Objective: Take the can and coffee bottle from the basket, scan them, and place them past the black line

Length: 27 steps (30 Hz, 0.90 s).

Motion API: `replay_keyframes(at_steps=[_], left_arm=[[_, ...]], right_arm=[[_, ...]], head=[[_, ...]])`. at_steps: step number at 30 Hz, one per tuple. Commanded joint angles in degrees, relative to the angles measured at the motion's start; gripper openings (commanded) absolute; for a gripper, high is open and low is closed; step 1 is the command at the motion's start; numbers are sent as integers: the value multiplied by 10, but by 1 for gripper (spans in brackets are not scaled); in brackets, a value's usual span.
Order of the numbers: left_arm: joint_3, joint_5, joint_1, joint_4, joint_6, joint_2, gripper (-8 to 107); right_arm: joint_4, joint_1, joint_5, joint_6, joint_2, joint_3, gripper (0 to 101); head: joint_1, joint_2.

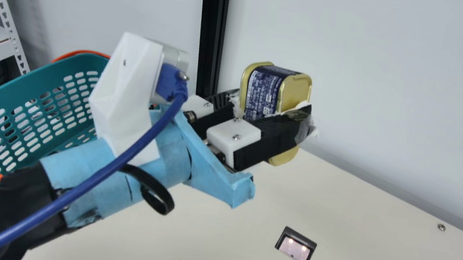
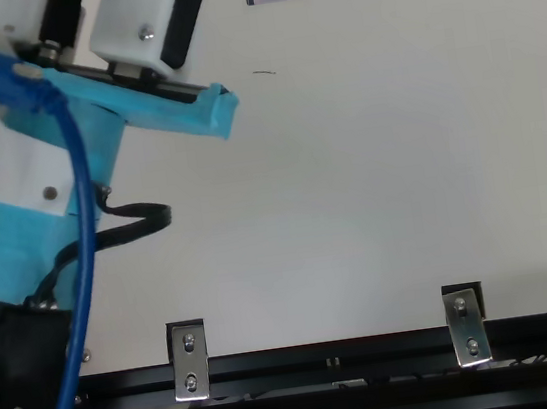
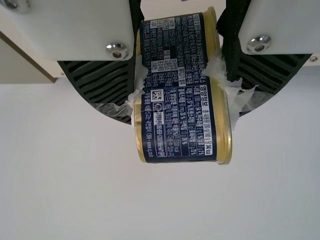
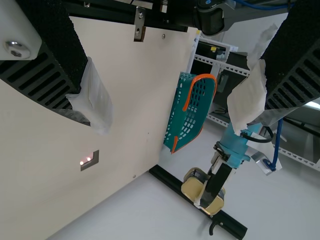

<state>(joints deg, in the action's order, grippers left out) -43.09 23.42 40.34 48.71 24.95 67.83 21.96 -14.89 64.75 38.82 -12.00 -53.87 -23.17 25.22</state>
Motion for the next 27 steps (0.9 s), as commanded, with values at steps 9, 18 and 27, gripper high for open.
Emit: replay_keyframes(at_steps=[9,18,27], left_arm=[[39,46,10,-117,-48,40,10],[105,106,-16,-293,-210,89,10],[141,188,-104,-474,-362,180,10]], right_arm=[[0,0,0,0,0,0,101],[0,0,0,0,0,0,101],[0,0,0,0,0,0,101]], head=[[-16,1],[-16,1],[-16,1]])
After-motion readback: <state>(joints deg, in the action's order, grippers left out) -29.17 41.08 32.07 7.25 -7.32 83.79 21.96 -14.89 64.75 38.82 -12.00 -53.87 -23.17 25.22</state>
